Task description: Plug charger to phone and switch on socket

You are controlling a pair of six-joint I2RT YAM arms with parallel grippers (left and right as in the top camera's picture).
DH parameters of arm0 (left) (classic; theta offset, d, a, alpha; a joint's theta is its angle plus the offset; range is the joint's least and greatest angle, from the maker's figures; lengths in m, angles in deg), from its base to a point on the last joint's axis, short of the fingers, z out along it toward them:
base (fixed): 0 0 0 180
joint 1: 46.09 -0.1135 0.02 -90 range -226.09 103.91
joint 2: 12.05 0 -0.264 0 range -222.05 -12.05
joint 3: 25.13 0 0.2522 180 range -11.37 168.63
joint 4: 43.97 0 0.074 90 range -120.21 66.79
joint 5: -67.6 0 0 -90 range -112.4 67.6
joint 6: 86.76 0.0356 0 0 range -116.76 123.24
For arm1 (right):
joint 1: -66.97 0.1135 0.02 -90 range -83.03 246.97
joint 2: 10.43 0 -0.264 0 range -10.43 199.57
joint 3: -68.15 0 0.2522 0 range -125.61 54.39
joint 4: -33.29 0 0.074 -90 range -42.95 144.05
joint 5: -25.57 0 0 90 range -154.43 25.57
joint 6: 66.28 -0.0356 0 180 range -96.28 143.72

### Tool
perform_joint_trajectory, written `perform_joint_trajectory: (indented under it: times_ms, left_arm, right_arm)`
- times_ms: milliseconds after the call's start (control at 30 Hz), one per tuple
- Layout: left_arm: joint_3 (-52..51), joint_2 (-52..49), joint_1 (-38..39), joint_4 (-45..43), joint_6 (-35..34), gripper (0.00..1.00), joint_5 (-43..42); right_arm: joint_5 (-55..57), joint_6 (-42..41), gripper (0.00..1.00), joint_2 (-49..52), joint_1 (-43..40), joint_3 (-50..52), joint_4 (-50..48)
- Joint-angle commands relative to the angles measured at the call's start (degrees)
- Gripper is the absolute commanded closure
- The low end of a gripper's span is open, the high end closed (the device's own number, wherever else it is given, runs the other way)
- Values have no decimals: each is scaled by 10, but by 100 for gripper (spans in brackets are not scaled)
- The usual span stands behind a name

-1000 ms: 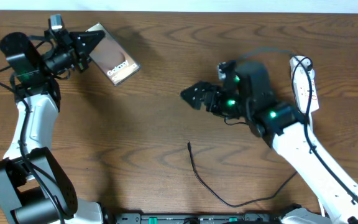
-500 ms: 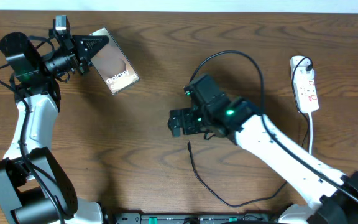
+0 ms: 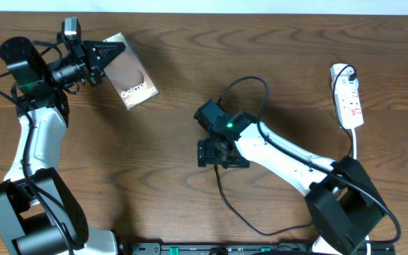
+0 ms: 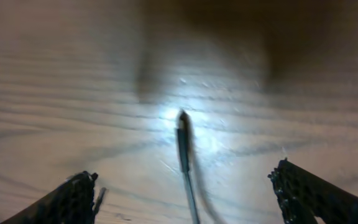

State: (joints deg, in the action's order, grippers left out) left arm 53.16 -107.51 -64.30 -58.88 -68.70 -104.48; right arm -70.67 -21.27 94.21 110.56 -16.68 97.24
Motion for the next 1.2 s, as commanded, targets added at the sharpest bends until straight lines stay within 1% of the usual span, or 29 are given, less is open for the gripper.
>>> perform_joint_trajectory:
  times_ms: [0, 33, 100, 233, 533, 733, 800, 933, 967, 1000, 1033, 1067, 1100, 1133, 1167]
  left_arm:
    - [14, 13, 0, -6, 4, 93, -13]
    - [14, 13, 0, -6, 4, 93, -13]
    - [14, 13, 0, -6, 4, 93, -13]
    - [14, 13, 0, -6, 3, 93, -13]
    - [14, 13, 0, -6, 4, 93, -13]
    - [14, 13, 0, -6, 4, 93, -13]
    - [14, 13, 0, -6, 4, 93, -13]
    - [14, 13, 0, -6, 4, 93, -13]
    - [14, 13, 0, -6, 4, 93, -13]
    - [14, 13, 0, -6, 4, 93, -13]
    - [14, 13, 0, -6, 4, 93, -13]
    - [14, 13, 0, -6, 4, 93, -13]
    - [14, 13, 0, -6, 4, 93, -13]
    - [14, 13, 0, -6, 4, 93, -13]
    - [14, 13, 0, -6, 4, 93, -13]
  right_arm:
    - [-1, -17, 12, 7, 18, 4, 11]
    - [-1, -17, 13, 7, 23, 4, 10]
    - [9, -34, 17, 8, 31, 6, 10]
    - [66, -68, 17, 20, 50, 8, 7]
    - [61, -68, 21, 80, 56, 9, -17]
    - [59, -66, 23, 82, 56, 8, -23]
    - [59, -66, 30, 82, 56, 8, -26]
    - [59, -64, 60, 82, 54, 8, -33]
    - [59, -63, 65, 82, 54, 8, -35]
    - [59, -62, 73, 82, 52, 8, -38]
    - [59, -62, 78, 82, 51, 9, -38]
    - [59, -62, 87, 82, 50, 8, -38]
    - [59, -62, 93, 82, 49, 8, -37]
    - [57, -62, 99, 82, 48, 9, -37]
    - [56, -62, 99, 82, 48, 8, -37]
